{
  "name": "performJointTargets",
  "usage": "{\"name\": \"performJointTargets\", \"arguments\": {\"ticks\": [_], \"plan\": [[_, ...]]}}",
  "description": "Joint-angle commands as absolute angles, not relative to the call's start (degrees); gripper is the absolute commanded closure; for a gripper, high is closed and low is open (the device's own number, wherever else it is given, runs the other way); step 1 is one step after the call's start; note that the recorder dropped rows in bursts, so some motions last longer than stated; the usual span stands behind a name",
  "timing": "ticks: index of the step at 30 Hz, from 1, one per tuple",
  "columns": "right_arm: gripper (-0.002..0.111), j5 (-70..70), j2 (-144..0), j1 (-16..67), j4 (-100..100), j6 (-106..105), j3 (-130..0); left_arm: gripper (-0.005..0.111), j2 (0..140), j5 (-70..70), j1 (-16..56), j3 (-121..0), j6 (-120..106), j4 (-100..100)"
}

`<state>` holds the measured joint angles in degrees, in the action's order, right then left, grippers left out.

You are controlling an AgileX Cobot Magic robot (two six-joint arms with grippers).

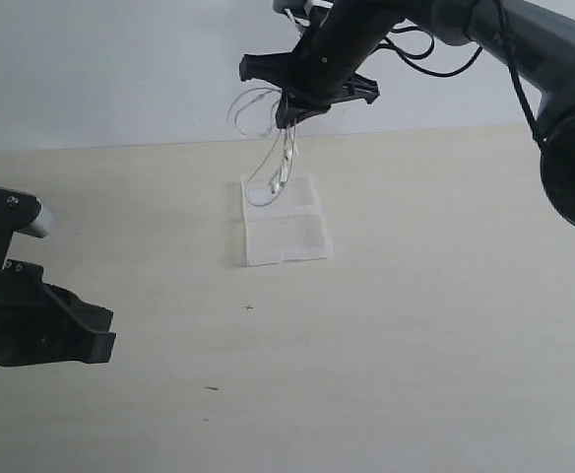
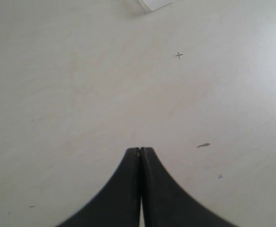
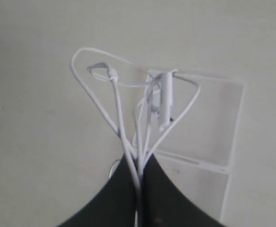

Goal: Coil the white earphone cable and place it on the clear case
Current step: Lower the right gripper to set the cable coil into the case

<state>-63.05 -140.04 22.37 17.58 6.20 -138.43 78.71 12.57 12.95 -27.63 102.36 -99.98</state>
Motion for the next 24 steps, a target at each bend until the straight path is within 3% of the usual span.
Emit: {"name": "performJointTargets", "arguments": {"ticks": [1, 24], "plan": [[0.108, -59.7, -142.1, 22.0, 15.9, 5.4, -139.2, 0.107, 79.1, 12.7, 13.1, -27.4, 102.6, -99.7], [0.108, -70.0, -144.7, 24.4, 12.7, 1.2, -139.1, 0.107, 79.1, 12.5, 13.1, -27.4, 102.4, -99.7]]}}
